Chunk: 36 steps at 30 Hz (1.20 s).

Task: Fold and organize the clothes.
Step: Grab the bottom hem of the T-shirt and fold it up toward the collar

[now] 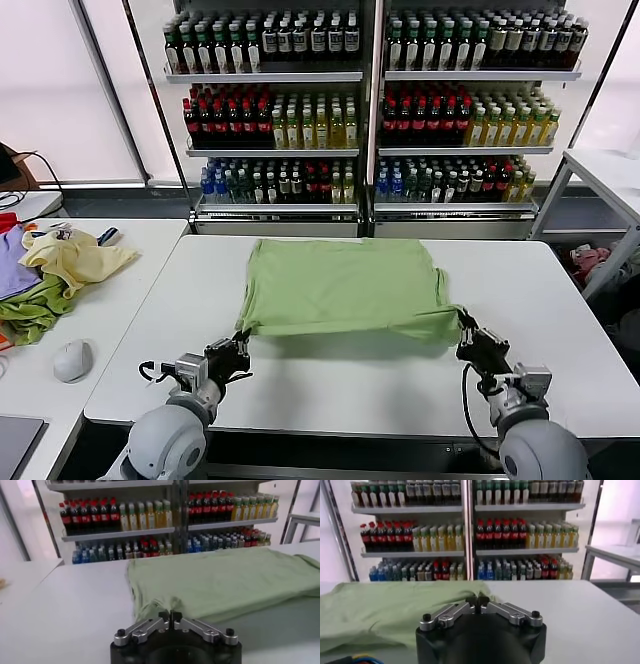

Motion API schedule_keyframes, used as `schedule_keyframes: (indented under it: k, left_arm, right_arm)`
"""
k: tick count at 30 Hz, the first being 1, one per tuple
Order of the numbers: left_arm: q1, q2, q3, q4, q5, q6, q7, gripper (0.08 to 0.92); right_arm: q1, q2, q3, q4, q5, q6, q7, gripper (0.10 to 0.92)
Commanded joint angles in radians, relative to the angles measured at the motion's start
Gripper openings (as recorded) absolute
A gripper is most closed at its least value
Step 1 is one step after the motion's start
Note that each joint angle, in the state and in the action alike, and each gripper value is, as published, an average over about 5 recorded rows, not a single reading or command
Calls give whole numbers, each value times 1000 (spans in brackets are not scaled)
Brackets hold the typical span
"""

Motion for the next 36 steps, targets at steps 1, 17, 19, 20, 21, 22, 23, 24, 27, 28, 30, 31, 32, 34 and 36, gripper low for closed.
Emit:
schedule_keyframes:
  k: [1,17,19,20,21,22,23,24,27,28,30,31,32,34,36]
  left_arm:
    - [-175,15,90,158,98,-21,-10,94]
    - [-311,-17,182,325,204,-37,4,94]
    - [-314,-25,186,334,218,-31,3,94]
    - [-313,-28,186,336,225,-26,2,94]
    - [-311,-29,186,336,231,-22,1,94]
    - [-308,-30,184,335,236,-18,1,94]
    - [-303,-31,181,332,241,-13,0,97]
    - [-296,-31,177,328,245,-9,-1,108]
    - [-257,-29,156,299,247,-2,-7,166]
    - [-239,-28,148,285,247,-1,-9,191]
    - [-199,-25,129,255,245,-1,-15,252]
    - [-181,-24,121,245,244,-2,-17,278]
    - [-164,-24,112,235,240,-2,-21,303]
    - [-140,-25,98,229,230,-2,-26,364]
    - [-128,-29,91,232,216,-1,-29,424]
  right_arm:
    - [199,-22,-98,-170,-21,6,1,127]
    - [237,26,-161,-280,-140,-20,-7,127]
    - [240,32,-172,-284,-161,-38,-14,127]
    - [241,34,-176,-286,-173,-47,-17,135]
    - [240,37,-180,-287,-186,-56,-20,143]
    - [237,40,-182,-286,-197,-63,-23,159]
    - [232,42,-181,-284,-204,-67,-25,184]
    - [222,44,-177,-277,-208,-67,-27,209]
    - [177,43,-148,-245,-215,-54,-32,295]
    - [159,40,-132,-231,-217,-48,-33,321]
    - [125,32,-103,-206,-217,-38,-34,382]
    - [111,28,-90,-195,-216,-35,-34,407]
    - [97,24,-78,-185,-215,-34,-31,442]
    - [76,20,-59,-173,-211,-36,-23,494]
    - [64,22,-43,-167,-203,-49,-10,554]
